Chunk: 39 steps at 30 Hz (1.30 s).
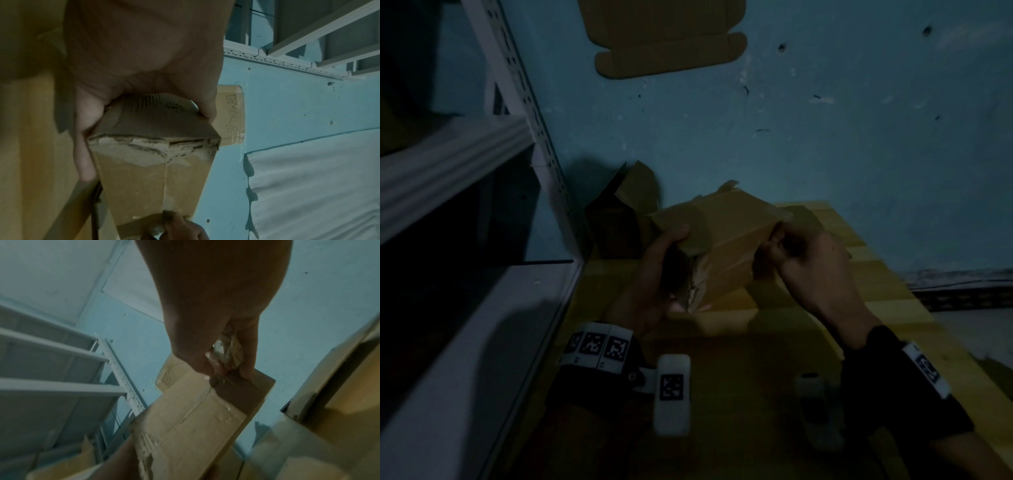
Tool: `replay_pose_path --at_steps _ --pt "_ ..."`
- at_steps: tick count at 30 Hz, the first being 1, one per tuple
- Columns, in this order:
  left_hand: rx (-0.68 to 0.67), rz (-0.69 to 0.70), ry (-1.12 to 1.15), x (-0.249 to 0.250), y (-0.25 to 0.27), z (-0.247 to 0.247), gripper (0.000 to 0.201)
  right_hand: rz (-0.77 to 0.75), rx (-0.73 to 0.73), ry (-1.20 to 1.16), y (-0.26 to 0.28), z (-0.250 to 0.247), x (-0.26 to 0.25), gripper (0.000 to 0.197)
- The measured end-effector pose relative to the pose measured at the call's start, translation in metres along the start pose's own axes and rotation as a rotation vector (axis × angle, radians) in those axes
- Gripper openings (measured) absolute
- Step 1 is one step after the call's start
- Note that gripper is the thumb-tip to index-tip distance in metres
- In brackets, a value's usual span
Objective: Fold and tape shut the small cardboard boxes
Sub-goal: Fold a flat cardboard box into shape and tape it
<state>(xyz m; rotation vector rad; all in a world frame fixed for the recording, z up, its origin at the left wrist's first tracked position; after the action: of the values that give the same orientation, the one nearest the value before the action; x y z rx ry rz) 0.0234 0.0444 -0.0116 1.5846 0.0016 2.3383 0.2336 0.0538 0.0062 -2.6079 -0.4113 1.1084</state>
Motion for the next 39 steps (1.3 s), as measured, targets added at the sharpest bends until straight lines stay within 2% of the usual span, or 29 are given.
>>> replay_pose_path --at_steps 5,7,9,12,15,18,23,32,36,39 --pt "-0.119 0.053 0.005 0.000 -0.003 -0.001 0.067 0.025 0.088 -0.108 -0.002 -0.008 0.009 0.018" --pt "-0.113 0.055 -0.005 -0.001 -0.003 -0.002 0.068 0.039 0.120 -0.122 -0.004 -0.013 0.013 0.018" --pt "-0.111 0.001 -0.041 0.000 -0.002 -0.003 0.069 0.051 0.098 -0.209 -0.006 -0.014 0.016 0.017" --pt "-0.258 -0.035 -0.056 0.004 0.000 -0.001 0.063 0.059 0.064 -0.284 -0.009 -0.012 0.022 0.013" --pt "-0.211 0.025 0.015 0.005 -0.001 -0.009 0.057 0.039 0.069 -0.391 -0.009 -0.015 0.022 0.012" --pt "-0.237 0.080 -0.025 0.007 0.000 -0.008 0.062 0.013 0.053 -0.431 -0.010 -0.019 0.019 0.017" --pt "-0.221 0.049 -0.050 0.004 0.003 -0.005 0.069 -0.072 0.044 -0.260 -0.009 -0.016 0.017 0.018" --pt "-0.209 0.077 0.005 0.005 -0.001 -0.009 0.067 -0.009 0.064 -0.414 -0.010 -0.013 0.013 0.029" --pt "-0.165 0.084 0.052 0.004 -0.002 -0.013 0.062 -0.043 0.054 -0.321 -0.007 -0.013 0.006 0.032" --pt "-0.188 0.110 0.059 0.004 -0.002 -0.013 0.059 -0.052 0.047 -0.249 -0.004 -0.011 0.004 0.037"
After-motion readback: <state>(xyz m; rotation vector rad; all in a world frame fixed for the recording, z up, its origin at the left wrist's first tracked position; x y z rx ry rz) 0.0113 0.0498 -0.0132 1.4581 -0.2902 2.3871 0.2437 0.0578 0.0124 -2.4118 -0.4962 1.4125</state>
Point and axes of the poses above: each hand's wrist, its own y-axis away from the middle knuckle, its own z-axis out of the palm, x = y × z, the point moved 3 cm from there along -y, towards the middle knuckle, and after that the axes turned 9 degrees about -x, right-handed, at the moved point
